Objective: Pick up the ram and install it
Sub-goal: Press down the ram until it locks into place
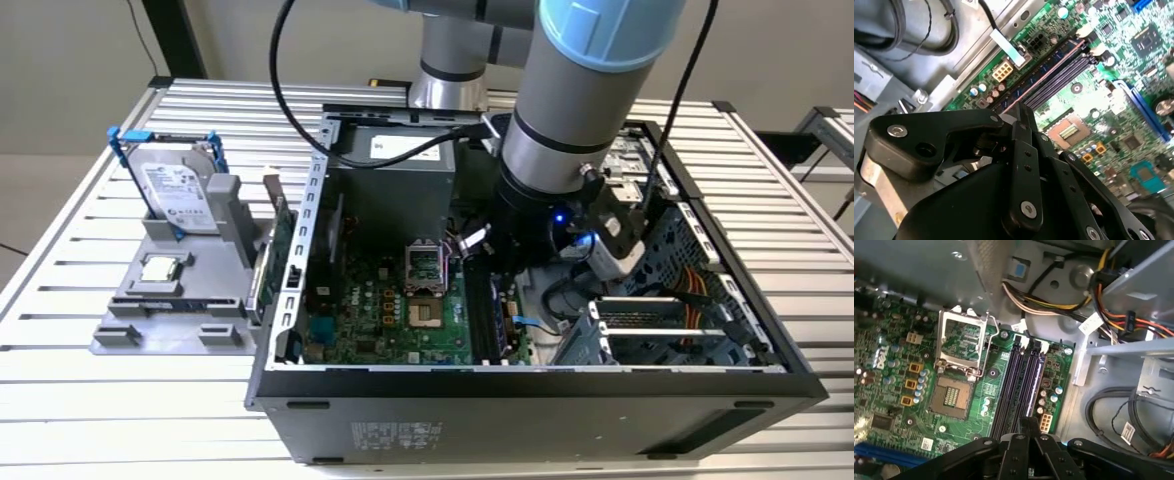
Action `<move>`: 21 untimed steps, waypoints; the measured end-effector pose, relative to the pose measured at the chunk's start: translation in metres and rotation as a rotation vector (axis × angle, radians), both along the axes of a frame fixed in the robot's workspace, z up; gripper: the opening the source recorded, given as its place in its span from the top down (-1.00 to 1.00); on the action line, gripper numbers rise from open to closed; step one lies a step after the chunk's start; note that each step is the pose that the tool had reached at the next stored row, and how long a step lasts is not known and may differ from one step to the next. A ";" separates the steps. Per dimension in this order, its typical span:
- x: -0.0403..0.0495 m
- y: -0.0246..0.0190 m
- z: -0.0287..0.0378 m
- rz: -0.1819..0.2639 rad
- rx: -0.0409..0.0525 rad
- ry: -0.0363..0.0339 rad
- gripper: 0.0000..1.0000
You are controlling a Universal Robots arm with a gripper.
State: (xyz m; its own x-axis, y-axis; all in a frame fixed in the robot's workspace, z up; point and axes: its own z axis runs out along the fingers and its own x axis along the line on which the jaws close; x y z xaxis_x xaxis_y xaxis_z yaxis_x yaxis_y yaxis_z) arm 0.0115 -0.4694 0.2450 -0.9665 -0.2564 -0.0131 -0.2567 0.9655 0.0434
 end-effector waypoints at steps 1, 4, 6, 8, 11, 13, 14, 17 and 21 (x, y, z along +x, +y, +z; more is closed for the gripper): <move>0.0000 0.0000 0.0000 0.014 0.0000 0.0000 1.00; 0.0001 0.0000 -0.0001 0.058 0.0001 0.0000 1.00; 0.0002 0.0000 0.0000 0.084 0.0001 0.0000 1.00; 0.0002 0.0000 -0.0001 0.111 0.0002 0.0000 1.00; 0.0002 0.0000 -0.0001 0.167 0.0002 -0.0001 1.00; 0.0002 0.0000 -0.0001 0.193 0.0001 -0.0002 1.00; 0.0002 0.0000 -0.0001 0.206 0.0002 -0.0004 1.00; 0.0002 0.0000 -0.0001 0.238 0.0002 -0.0007 1.00; 0.0006 0.0000 0.0000 0.262 0.0002 -0.0006 1.00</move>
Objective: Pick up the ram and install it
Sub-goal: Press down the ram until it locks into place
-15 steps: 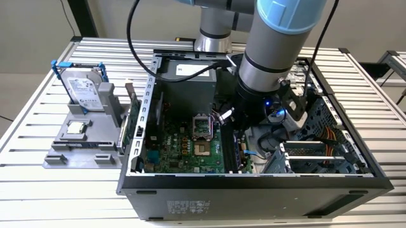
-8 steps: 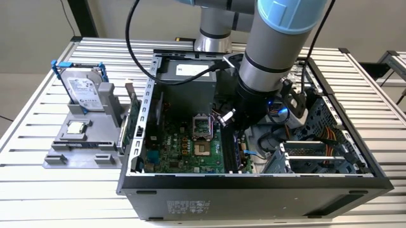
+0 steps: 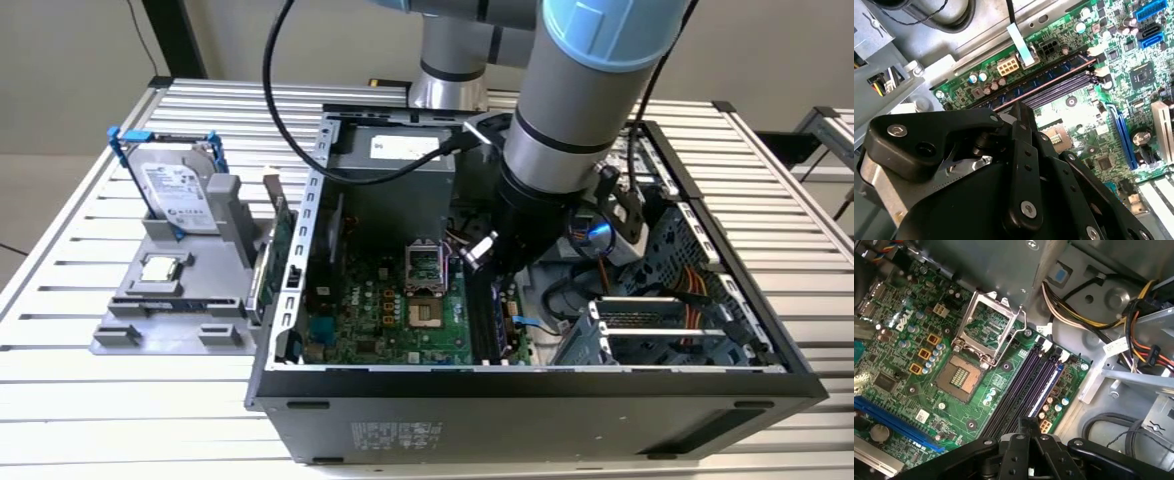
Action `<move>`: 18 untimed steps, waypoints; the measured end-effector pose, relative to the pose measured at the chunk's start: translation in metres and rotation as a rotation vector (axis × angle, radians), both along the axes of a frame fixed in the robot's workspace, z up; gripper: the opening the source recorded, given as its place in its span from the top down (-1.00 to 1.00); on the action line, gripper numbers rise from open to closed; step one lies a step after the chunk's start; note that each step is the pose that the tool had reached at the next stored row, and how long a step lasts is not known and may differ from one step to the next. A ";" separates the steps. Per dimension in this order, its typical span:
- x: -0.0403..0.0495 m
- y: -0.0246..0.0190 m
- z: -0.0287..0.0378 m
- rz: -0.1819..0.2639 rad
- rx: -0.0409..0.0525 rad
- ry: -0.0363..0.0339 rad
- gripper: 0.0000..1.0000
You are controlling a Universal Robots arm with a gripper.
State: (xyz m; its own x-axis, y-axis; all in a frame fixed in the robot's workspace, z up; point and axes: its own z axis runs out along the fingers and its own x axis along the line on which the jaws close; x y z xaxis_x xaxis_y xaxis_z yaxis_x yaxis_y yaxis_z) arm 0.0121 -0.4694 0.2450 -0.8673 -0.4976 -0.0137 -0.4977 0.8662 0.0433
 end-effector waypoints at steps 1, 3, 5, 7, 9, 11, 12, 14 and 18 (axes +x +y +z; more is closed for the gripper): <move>0.0003 0.0000 0.0000 0.010 0.0000 0.0000 1.00; 0.0008 0.0000 0.0000 0.028 -0.0001 0.0000 1.00; 0.0014 0.0000 0.0000 0.047 -0.0001 -0.0001 1.00; 0.0018 0.0000 0.0001 0.067 -0.0001 -0.0004 1.00; 0.0021 0.0000 0.0000 0.088 0.0000 -0.0010 1.00; 0.0024 0.0000 0.0000 0.110 0.0002 -0.0015 1.00; 0.0024 0.0000 0.0000 0.123 0.0004 -0.0017 1.00; 0.0026 0.0000 0.0000 0.150 0.0006 -0.0019 1.00; 0.0027 0.0000 0.0000 0.212 0.0012 -0.0027 1.00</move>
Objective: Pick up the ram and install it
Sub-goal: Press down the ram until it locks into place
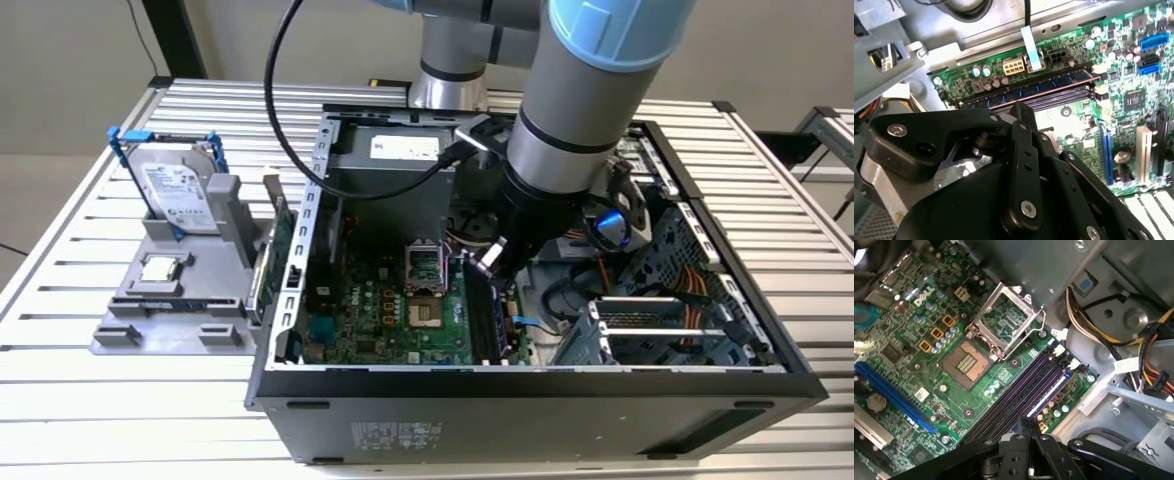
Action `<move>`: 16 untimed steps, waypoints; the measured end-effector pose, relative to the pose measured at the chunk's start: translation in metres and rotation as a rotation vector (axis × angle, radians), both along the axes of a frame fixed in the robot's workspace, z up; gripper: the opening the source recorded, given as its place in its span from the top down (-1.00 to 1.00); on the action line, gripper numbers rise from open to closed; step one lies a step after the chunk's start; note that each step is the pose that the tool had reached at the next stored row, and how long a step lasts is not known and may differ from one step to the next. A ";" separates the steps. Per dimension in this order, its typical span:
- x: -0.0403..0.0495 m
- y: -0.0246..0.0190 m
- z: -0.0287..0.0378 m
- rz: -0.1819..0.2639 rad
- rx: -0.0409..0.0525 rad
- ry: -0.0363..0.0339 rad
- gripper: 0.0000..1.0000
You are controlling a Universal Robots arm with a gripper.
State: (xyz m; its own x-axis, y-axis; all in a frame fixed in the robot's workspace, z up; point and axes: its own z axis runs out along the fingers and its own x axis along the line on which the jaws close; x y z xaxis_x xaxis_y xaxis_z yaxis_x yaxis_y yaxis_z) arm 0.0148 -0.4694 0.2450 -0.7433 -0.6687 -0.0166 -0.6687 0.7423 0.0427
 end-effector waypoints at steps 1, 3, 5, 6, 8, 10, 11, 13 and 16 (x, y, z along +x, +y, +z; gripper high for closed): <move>0.0000 0.0000 0.0000 0.016 0.0001 -0.0004 1.00; 0.0000 0.0000 0.0000 0.047 0.0004 -0.0011 1.00; 0.0001 0.0000 0.0000 0.079 0.0005 -0.0017 1.00; 0.0001 0.0000 0.0000 0.095 0.0006 -0.0019 1.00; 0.0001 0.0000 0.0000 0.127 0.0006 -0.0021 1.00; 0.0001 0.0000 0.0000 0.159 0.0007 -0.0023 1.00; 0.0002 0.0000 0.0000 0.174 0.0006 -0.0024 1.00; 0.0002 0.0000 0.0000 0.206 0.0006 -0.0027 1.00; 0.0002 0.0000 0.0000 0.253 0.0006 -0.0031 1.00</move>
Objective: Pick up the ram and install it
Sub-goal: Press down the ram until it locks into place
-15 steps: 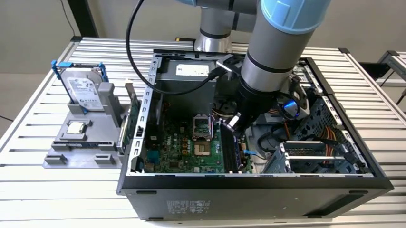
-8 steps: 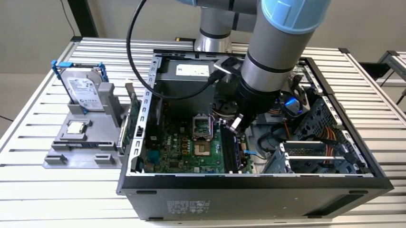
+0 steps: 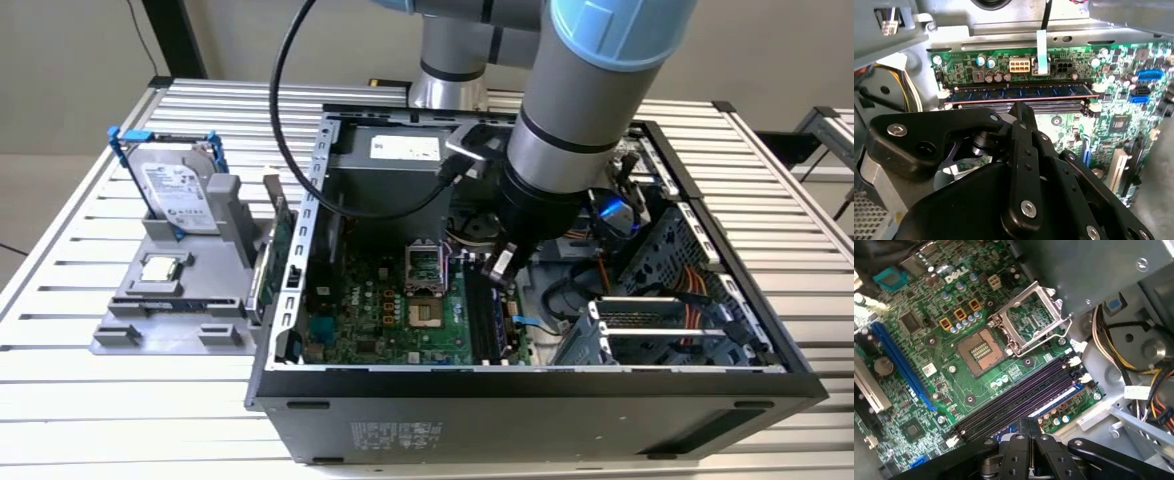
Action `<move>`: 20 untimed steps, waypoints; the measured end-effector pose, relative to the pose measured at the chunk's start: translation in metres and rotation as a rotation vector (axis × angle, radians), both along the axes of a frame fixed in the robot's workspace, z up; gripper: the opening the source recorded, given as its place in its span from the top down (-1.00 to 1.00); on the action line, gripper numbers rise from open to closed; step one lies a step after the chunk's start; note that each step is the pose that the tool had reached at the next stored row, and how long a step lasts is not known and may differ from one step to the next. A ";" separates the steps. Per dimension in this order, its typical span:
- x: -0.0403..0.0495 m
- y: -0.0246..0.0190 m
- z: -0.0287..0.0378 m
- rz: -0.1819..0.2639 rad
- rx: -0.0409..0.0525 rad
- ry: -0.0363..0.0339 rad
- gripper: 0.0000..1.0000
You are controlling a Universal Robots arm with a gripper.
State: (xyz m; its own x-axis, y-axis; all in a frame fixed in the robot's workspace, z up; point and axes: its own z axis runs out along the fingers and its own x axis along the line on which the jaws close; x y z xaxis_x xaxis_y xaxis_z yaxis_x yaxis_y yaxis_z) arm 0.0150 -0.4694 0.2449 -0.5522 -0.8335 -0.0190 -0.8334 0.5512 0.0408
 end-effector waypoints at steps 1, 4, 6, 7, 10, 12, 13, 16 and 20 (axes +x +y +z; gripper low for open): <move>0.0000 0.0000 0.0000 0.015 -0.0001 0.0000 1.00; 0.0001 0.0000 -0.0001 0.063 0.0000 -0.0003 1.00; 0.0001 0.0000 -0.0002 0.098 0.0000 -0.0008 1.00; 0.0001 0.0000 -0.0002 0.116 0.0000 -0.0011 1.00; 0.0001 0.0000 -0.0003 0.163 0.0006 -0.0016 1.00; 0.0003 0.0000 -0.0003 0.191 0.0008 -0.0018 1.00; 0.0004 0.0000 -0.0004 0.204 0.0009 -0.0019 1.00; 0.0007 0.0000 -0.0005 0.246 0.0014 -0.0020 1.00; 0.0014 0.0000 -0.0005 0.349 0.0030 -0.0025 1.00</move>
